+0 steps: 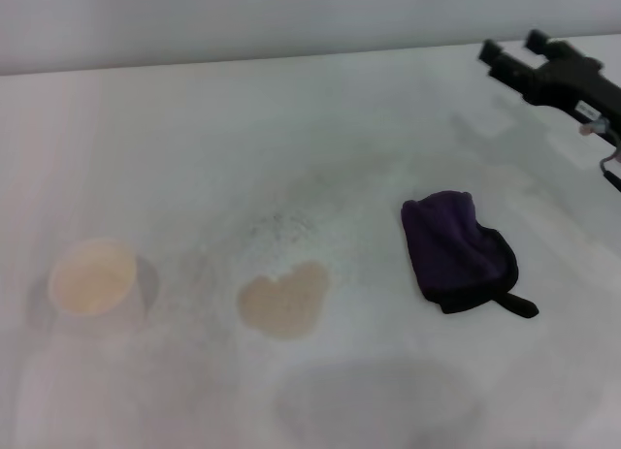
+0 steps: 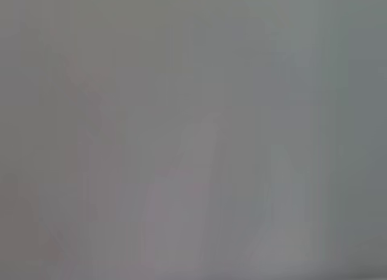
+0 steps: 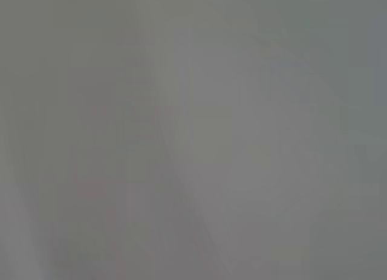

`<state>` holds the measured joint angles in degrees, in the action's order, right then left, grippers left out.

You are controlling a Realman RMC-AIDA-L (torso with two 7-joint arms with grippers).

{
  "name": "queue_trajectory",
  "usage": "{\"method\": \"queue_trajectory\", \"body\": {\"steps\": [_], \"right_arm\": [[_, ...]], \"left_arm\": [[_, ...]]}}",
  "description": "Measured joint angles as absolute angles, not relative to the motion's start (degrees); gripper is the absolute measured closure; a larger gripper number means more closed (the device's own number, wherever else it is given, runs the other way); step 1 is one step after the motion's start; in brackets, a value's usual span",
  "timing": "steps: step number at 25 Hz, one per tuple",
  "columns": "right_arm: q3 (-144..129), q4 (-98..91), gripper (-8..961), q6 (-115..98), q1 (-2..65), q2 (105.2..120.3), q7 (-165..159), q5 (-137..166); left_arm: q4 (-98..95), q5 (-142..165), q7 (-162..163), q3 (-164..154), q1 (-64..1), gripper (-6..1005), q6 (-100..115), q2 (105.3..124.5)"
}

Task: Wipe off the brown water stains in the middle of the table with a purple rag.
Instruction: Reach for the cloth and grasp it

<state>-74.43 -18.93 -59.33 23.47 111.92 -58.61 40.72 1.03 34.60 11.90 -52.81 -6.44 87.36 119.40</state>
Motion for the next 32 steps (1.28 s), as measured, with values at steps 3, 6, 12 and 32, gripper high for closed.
{"method": "queue_trajectory", "body": {"steps": [3,6,12,32], "right_arm": [[-76.2,-24.5,84,-57.7,23.9,109.5,-73.9,51.9],[-76.0,-29.6,84,-58.7,25.4,106.61,-93.5,66.7],[-75.9,-32.4,84,-70.8,33.9,101.35,-118.0,89.1],[-76.1,-47.5,85,-85.2,47.6,106.79,-155.5,138.8]], "left_arm": [[0.7,32.7,11.9,-52.8,-7.7,107,87.4,119.24],[-0.7,30.9,11.9,-52.8,-8.8,107,87.4,119.1],[-3.3,26.3,11.9,-52.7,-9.9,106,87.4,119.07],[-9.6,22.1,10.0,-51.0,-13.1,106,84.3,118.41]]}}
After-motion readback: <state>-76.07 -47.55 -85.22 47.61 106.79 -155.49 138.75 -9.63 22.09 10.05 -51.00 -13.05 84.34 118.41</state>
